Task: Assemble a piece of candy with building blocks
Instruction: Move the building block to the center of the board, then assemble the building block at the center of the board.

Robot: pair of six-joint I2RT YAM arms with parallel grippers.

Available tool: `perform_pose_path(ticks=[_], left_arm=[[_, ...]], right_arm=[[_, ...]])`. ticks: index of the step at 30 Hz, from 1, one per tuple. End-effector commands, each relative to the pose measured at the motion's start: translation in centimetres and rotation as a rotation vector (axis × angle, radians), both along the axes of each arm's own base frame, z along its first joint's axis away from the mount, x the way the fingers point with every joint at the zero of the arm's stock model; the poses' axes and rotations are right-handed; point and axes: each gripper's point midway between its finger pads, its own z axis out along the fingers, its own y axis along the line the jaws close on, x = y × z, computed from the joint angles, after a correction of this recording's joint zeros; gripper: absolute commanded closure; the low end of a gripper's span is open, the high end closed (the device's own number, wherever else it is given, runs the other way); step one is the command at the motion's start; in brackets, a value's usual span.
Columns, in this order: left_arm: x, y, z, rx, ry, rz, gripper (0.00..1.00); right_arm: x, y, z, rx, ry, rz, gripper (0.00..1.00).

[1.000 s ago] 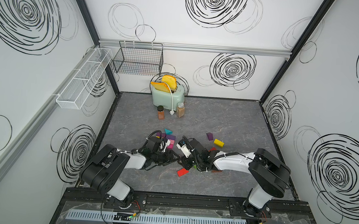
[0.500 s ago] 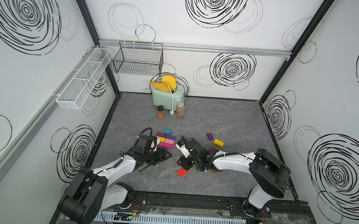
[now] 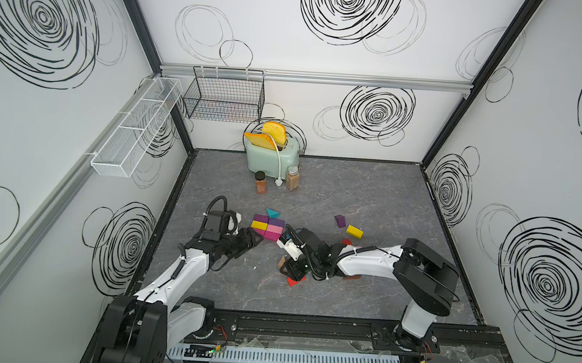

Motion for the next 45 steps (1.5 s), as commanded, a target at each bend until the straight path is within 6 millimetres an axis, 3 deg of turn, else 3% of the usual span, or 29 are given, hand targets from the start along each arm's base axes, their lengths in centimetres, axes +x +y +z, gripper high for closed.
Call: perform_pose_path(ticks=[1,16,22,32,37,45], left_arm=[[1.1,1.0,1.2,0.020,-0.045,0.021,0.35],[1.5,2.9,1.2,0.029,-0.057,0.076,0.35],[1.3,3.2,1.0,0.031,-0.054,0.091,0.36],[1.7,3.5,1.2,0.037,-0.058,0.099,0.37],[1.9,3.7,1.2,0.038,-0.059,0.098,0.37],[1.8,3.8,1.4,0.037,-0.067,0.101,0.37]], right_arm=[[-1.0,1.5,0.7,0.034,0.010,0.055,0.60],[-4.5,3.8,-0.2,0.038,0.054,0.142,0.59],[-3.0,5.7,-0.2,0.059,0.036,0.148,0.59],[0.2,6.4,0.0,0.053,-0.003,0.141,0.59],[0.0,6.1,0.9,0.074,-0.026,0.153,0.57],[0.2,6.4,0.0,0.058,-0.017,0.161,0.57]])
